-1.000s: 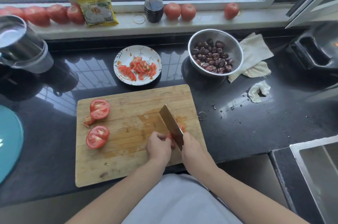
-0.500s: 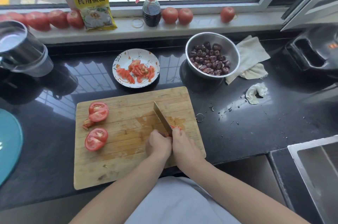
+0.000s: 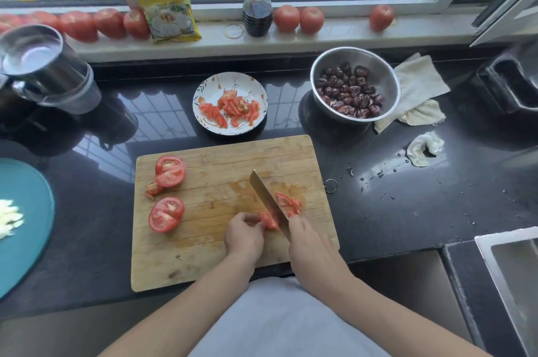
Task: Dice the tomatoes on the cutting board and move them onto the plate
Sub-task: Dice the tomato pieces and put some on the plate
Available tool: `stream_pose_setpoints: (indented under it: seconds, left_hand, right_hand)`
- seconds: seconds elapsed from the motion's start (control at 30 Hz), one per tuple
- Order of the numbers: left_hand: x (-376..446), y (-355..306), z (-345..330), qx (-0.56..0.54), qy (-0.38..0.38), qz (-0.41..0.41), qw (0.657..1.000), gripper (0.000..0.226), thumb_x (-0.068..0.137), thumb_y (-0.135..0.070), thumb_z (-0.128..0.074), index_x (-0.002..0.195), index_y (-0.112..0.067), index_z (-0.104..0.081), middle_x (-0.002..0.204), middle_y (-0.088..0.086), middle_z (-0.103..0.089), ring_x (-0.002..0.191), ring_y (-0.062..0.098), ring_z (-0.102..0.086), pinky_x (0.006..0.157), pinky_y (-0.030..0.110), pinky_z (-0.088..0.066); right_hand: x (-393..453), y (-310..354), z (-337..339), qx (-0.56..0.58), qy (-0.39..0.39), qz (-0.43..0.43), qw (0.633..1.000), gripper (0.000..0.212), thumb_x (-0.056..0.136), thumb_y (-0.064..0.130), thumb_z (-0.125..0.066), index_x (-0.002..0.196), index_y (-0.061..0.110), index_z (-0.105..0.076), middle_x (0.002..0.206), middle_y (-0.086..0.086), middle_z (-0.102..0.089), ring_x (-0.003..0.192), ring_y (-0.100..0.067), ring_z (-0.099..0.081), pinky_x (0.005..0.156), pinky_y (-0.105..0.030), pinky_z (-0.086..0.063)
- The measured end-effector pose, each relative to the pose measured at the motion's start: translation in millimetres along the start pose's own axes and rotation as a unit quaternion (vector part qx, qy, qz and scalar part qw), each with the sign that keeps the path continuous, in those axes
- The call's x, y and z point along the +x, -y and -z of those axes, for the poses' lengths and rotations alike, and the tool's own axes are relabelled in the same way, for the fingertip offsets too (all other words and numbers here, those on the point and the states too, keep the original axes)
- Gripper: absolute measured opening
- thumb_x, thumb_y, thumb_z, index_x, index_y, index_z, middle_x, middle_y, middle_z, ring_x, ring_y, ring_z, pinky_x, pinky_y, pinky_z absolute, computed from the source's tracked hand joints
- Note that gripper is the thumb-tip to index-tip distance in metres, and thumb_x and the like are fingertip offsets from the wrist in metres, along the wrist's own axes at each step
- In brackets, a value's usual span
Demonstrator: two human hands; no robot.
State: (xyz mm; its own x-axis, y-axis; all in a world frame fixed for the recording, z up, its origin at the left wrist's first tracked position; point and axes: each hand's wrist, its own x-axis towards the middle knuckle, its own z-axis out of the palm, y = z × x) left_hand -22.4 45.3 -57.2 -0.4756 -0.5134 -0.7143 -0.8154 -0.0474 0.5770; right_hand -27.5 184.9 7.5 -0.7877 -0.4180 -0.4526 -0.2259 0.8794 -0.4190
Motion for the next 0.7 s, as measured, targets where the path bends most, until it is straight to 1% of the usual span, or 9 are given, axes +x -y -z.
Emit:
stream_pose_setpoints:
  seconds: [0.1,0.2,0.33,0.4,0.5,0.53,0.6,0.63,0.7]
  left_hand:
    - [-1,-4,2,0.003,-0.007,0.000,1.000,0.014,0.096,-0.018,-0.071,0.085,-0.024,-0.067,0.090,-0.003,-0.071,0.081,0.014,-0.063,0.063,0.028,-0.043]
    - [1,-2,1,0.006,-0.008,0.004,1.000,0.013,0.095,-0.017,-0.072,0.084,-0.024,-0.069,0.091,-0.001,-0.074,0.086,0.021,-0.068,0.066,0.030,-0.046]
    - [2,-3,-1,0.014,-0.016,0.002,1.000,0.012,0.093,-0.018,-0.071,0.083,-0.024,-0.070,0.087,-0.002,-0.075,0.086,0.025,-0.071,0.077,0.036,-0.058]
    - [2,-3,-1,0.028,-0.016,-0.002,0.999,0.011,0.094,-0.018,-0.069,0.085,-0.023,-0.071,0.088,-0.002,-0.074,0.088,0.025,-0.069,0.074,0.033,-0.054]
    - [4,-1,-1,0.042,-0.013,-0.009,0.999,0.012,0.096,-0.020,-0.068,0.084,-0.021,-0.070,0.087,-0.003,-0.072,0.086,0.023,-0.066,0.067,0.031,-0.045]
    - [3,-2,-1,0.050,-0.010,-0.011,0.999,0.013,0.096,-0.021,-0.068,0.083,-0.021,-0.068,0.087,-0.003,-0.071,0.086,0.024,-0.065,0.067,0.031,-0.044]
    - [3,-4,-2,0.065,-0.009,-0.022,0.998,0.015,0.095,-0.021,-0.069,0.081,-0.024,-0.065,0.087,-0.005,-0.071,0.088,0.025,-0.065,0.071,0.031,-0.046]
    - [4,-4,-1,0.070,-0.008,-0.031,0.997,0.016,0.094,-0.022,-0.070,0.081,-0.026,-0.064,0.087,-0.005,-0.070,0.090,0.026,-0.065,0.074,0.032,-0.047]
    - [1,-8,0,0.071,-0.008,-0.040,0.997,0.014,0.094,-0.026,-0.070,0.082,-0.028,-0.063,0.088,-0.003,-0.071,0.091,0.028,-0.064,0.076,0.032,-0.047]
  right_hand:
    - [-8,7,5,-0.084,0.014,0.014,0.996,0.031,0.090,-0.003,-0.031,0.108,0.021,-0.032,0.114,0.001,-0.041,0.079,-0.035,-0.049,0.065,-0.041,-0.036]
    - [-12,10,6,-0.126,0.032,0.010,0.992,0.034,0.088,-0.004,-0.037,0.113,0.018,-0.034,0.119,0.000,-0.038,0.078,-0.035,-0.049,0.063,-0.038,-0.030]
    - [-12,6,3,-0.134,0.048,0.008,0.990,0.032,0.087,-0.005,-0.038,0.110,0.018,-0.034,0.114,-0.003,-0.038,0.085,-0.036,-0.057,0.058,-0.038,-0.026]
    - [-18,1,5,-0.140,0.061,0.004,0.988,0.030,0.088,-0.004,-0.036,0.108,0.018,-0.033,0.106,-0.001,-0.038,0.080,-0.032,-0.054,0.051,-0.034,-0.018]
    - [-27,-9,4,-0.141,0.089,-0.020,0.986,0.031,0.086,-0.005,-0.038,0.101,0.021,-0.026,0.101,0.000,-0.036,0.062,-0.025,-0.039,0.046,-0.034,-0.012]
    - [-26,-9,1,-0.135,0.089,-0.025,0.987,0.032,0.087,-0.005,-0.039,0.102,0.021,-0.027,0.104,-0.001,-0.038,0.064,-0.026,-0.043,0.047,-0.033,-0.014]
    - [-11,-3,-8,-0.122,0.067,-0.015,0.990,0.032,0.090,-0.003,-0.039,0.113,0.018,-0.030,0.112,-0.004,-0.045,0.084,-0.029,-0.056,0.056,-0.032,-0.029]
    - [2,3,-15,-0.119,0.052,0.002,0.992,0.034,0.091,-0.001,-0.040,0.118,0.017,-0.029,0.114,-0.006,-0.047,0.091,-0.030,-0.057,0.061,-0.035,-0.035]
    - [28,18,-22,-0.112,0.015,0.030,0.993,0.037,0.092,0.003,-0.046,0.122,0.016,-0.030,0.113,-0.008,-0.048,0.093,-0.033,-0.060,0.065,-0.041,-0.046]
